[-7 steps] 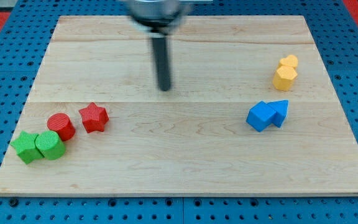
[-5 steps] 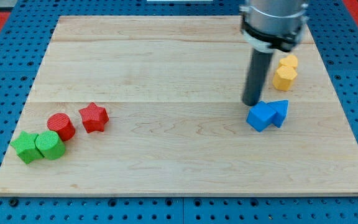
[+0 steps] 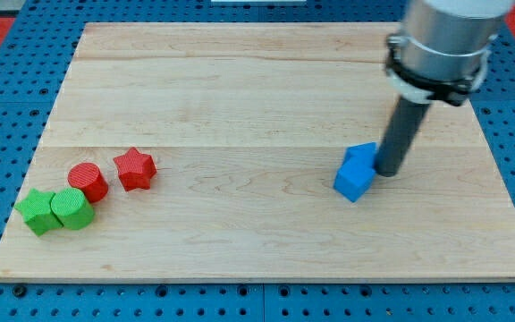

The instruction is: Separate the blue cube from the blue triangle

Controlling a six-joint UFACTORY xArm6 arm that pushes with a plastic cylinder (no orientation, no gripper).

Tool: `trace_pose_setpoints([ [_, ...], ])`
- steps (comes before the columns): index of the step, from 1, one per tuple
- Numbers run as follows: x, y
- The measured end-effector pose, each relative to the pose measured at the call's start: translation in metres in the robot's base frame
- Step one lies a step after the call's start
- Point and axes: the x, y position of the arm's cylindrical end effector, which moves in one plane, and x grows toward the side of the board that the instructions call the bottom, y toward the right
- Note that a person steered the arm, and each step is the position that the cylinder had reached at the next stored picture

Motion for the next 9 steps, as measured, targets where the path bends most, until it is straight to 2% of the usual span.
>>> trace_pose_setpoints([
  [2,0.014,-0.051],
  [3,0.048,-0.059],
  [4,0.076,-0.040],
  [5,0.088,-0.043],
  [6,0.089,-0.090],
  [7,0.089,-0.167],
  [8,0.105,-0.204],
  [9,0.117,-0.215],
])
